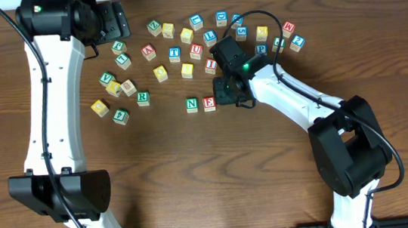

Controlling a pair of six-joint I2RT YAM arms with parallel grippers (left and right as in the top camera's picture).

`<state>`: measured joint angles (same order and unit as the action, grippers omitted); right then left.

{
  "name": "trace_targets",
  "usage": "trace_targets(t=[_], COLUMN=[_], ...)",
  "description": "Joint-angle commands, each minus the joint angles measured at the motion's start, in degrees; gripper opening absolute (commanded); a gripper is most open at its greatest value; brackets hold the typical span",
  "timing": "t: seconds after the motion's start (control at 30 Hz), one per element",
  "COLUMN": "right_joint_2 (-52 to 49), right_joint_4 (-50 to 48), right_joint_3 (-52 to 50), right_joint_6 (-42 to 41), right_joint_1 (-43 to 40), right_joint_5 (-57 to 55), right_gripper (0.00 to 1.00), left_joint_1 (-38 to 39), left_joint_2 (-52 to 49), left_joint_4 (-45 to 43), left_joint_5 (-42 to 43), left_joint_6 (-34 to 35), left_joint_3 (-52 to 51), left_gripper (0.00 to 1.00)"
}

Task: Spell out NEURIPS

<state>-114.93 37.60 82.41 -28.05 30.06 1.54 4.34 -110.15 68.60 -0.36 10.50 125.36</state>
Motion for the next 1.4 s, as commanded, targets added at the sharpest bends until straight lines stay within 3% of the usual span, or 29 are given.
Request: trace_targets(t=[0.0, 1.37], right_joint_2=[-0.6, -3.3], right_joint_4=[-0.6, -2.6], right_joint_3=[-1.3, -2.6], right_joint_6=[-1.6, -5.2], right_joint_1=[-0.2, 1.4], right_joint_5=[-0.5, 6.6], right_gripper=[0.17, 0.13], left_joint_1=[0.0, 0.0], left_joint_2=[-0.3, -0.3], left_joint_4=[0.2, 0.4], left_joint_5=[-0.5, -0.6], left_joint_6=[0.1, 0.1], left_joint_3=[-0.4, -0.4], left_gripper=[0.87, 0.87])
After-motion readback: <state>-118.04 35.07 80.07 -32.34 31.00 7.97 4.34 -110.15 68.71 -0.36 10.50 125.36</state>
